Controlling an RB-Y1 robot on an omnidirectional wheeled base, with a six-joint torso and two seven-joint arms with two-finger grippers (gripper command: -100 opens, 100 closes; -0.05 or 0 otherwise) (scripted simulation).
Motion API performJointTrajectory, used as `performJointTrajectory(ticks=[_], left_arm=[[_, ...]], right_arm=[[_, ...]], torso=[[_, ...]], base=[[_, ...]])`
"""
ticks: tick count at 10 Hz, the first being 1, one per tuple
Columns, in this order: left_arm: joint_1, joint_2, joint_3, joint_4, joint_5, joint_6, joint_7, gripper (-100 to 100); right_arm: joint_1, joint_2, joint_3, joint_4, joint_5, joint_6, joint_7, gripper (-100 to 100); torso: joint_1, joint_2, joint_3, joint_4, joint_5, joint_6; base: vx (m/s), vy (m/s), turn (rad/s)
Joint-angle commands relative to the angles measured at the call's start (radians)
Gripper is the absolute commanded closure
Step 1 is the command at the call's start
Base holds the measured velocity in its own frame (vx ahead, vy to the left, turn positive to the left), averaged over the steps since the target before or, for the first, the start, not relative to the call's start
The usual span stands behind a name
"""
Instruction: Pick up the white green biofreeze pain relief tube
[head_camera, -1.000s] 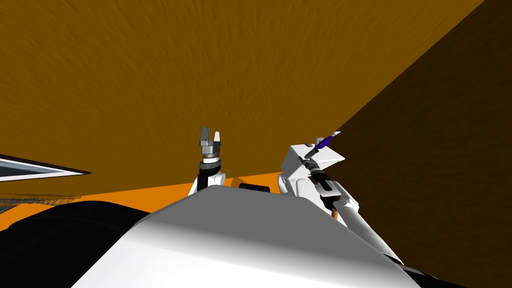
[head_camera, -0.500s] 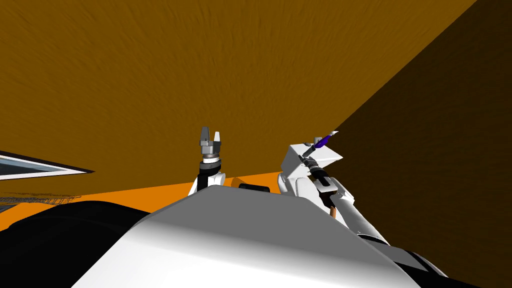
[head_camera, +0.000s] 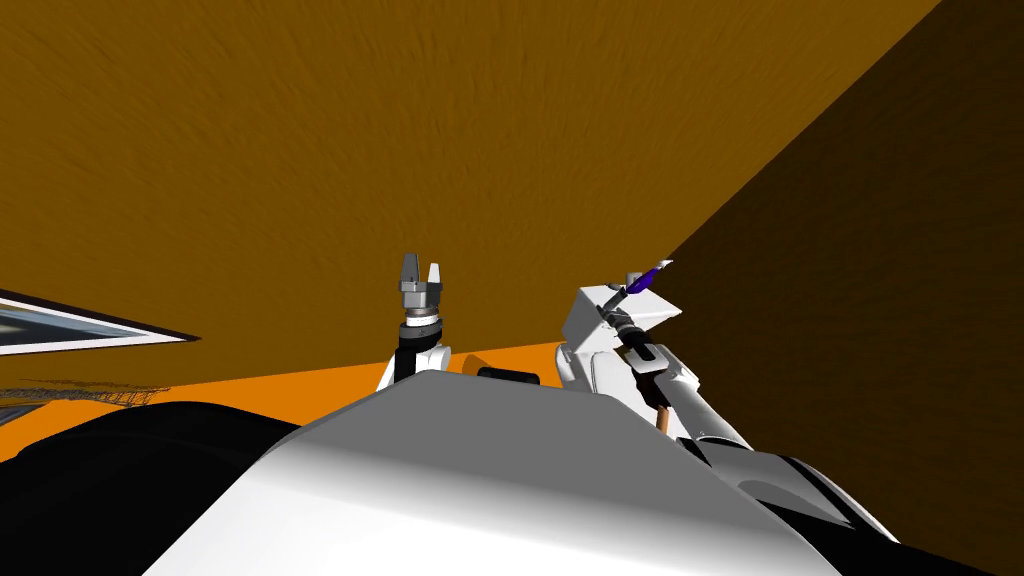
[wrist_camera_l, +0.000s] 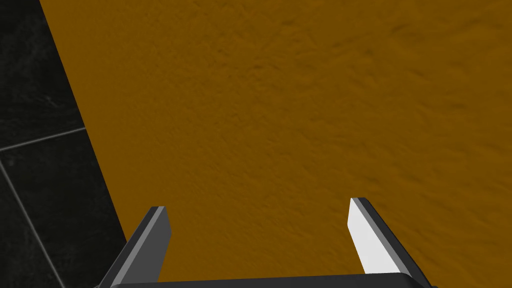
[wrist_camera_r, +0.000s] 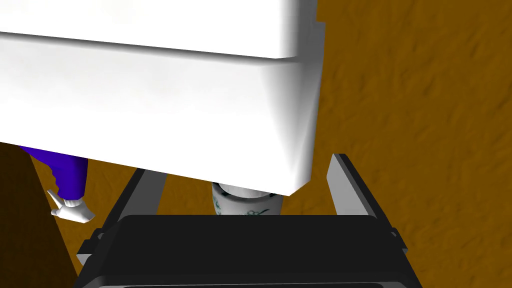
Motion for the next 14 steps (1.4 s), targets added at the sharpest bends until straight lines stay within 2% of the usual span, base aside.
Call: performJointTrajectory(ticks=[1, 3, 5, 6, 9, 10, 11, 12, 13, 14], left_arm=[[0.000, 0.000, 0.000, 0.000, 0.000, 0.000, 0.000, 0], [0.000, 0.000, 0.000, 0.000, 0.000, 0.000, 0.000, 0], [0.000, 0.000, 0.000, 0.000, 0.000, 0.000, 0.000, 0], [0.000, 0.000, 0.000, 0.000, 0.000, 0.000, 0.000, 0], [0.000, 0.000, 0.000, 0.000, 0.000, 0.000, 0.000, 0], [0.000, 0.000, 0.000, 0.000, 0.000, 0.000, 0.000, 0], [0.000, 0.000, 0.000, 0.000, 0.000, 0.000, 0.000, 0], [0.000, 0.000, 0.000, 0.000, 0.000, 0.000, 0.000, 0], [0.000, 0.000, 0.000, 0.000, 0.000, 0.000, 0.000, 0], [0.000, 0.000, 0.000, 0.000, 0.000, 0.000, 0.000, 0]], right_arm=[[-0.050, -0.013, 0.025, 0.050, -0.016, -0.017, 0.011, -100], [-0.112, -0.013, 0.025, 0.111, -0.016, -0.017, 0.011, -100], [-0.114, -0.013, 0.025, 0.148, -0.016, -0.017, 0.011, -100], [-0.158, -0.041, 0.073, 0.182, -0.049, -0.050, 0.032, -100], [-0.249, -0.041, 0.078, 0.277, -0.049, -0.050, 0.032, -100], [-0.254, -0.041, 0.078, 0.313, -0.049, -0.050, 0.032, -100], [-0.303, -0.070, 0.127, 0.351, -0.082, -0.084, 0.053, -100], [-0.338, -0.070, 0.130, 0.387, -0.082, -0.084, 0.053, -100], [-0.357, -0.070, 0.130, 0.396, -0.082, -0.084, 0.053, -100], [-0.394, -0.070, 0.130, 0.441, -0.082, -0.084, 0.053, -100]], torso=[[0.000, 0.000, 0.000, 0.000, 0.000, 0.000], [0.002, 0.000, 0.001, 0.000, 0.001, 0.000], [0.000, -0.004, -0.002, -0.001, 0.000, 0.000], [-0.001, -0.005, -0.002, -0.001, 0.000, 0.000], [0.001, 0.001, 0.001, 0.001, 0.000, 0.000], [-0.001, -0.002, -0.001, 0.000, 0.000, 0.000], [-0.001, -0.004, -0.002, -0.001, 0.000, 0.000], [0.001, 0.000, 0.000, 0.000, 0.000, 0.000], [0.003, 0.002, 0.002, 0.001, 0.001, 0.000], [0.001, 0.000, 0.001, 0.000, 0.001, 0.000]], base=[[-0.123, 0.043, 0.001], [-0.035, 0.026, -0.004], [0.014, -0.003, 0.003], [-0.088, 0.051, -0.001], [-0.067, 0.020, -0.003], [0.013, -0.013, 0.005], [-0.080, 0.041, 0.002], [-0.116, 0.057, -0.006], [-0.060, 0.022, -0.010], [-0.012, -0.004, 0.004]])
